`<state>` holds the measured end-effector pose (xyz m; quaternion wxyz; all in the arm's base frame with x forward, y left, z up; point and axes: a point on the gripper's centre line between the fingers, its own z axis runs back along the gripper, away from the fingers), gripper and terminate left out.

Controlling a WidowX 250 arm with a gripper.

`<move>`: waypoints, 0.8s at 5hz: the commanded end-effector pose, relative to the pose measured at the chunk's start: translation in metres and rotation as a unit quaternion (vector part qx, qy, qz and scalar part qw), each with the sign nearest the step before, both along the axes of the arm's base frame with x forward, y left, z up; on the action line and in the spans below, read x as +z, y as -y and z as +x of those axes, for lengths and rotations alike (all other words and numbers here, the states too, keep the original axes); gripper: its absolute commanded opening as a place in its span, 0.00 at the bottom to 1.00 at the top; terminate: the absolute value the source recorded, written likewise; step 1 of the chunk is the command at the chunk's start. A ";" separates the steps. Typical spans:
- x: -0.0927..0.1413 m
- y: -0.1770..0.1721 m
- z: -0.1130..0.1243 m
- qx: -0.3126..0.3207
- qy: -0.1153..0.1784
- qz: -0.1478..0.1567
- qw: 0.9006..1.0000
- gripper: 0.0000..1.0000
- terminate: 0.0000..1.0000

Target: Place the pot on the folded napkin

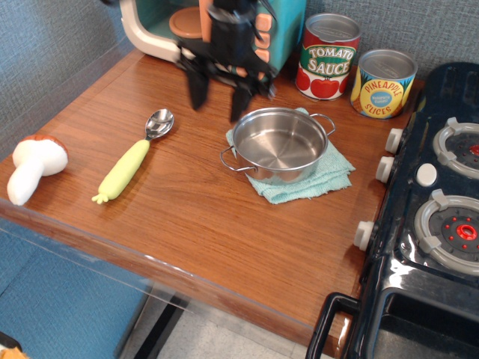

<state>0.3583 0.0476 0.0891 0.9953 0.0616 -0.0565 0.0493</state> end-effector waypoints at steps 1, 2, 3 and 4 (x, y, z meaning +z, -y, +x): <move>0.022 -0.033 -0.040 0.047 0.011 0.008 0.999 1.00 0.00; 0.022 -0.033 -0.040 0.047 0.011 0.008 0.999 1.00 0.00; 0.022 -0.033 -0.040 0.047 0.011 0.008 0.999 1.00 0.00; 0.022 -0.033 -0.040 0.047 0.011 0.008 0.999 1.00 1.00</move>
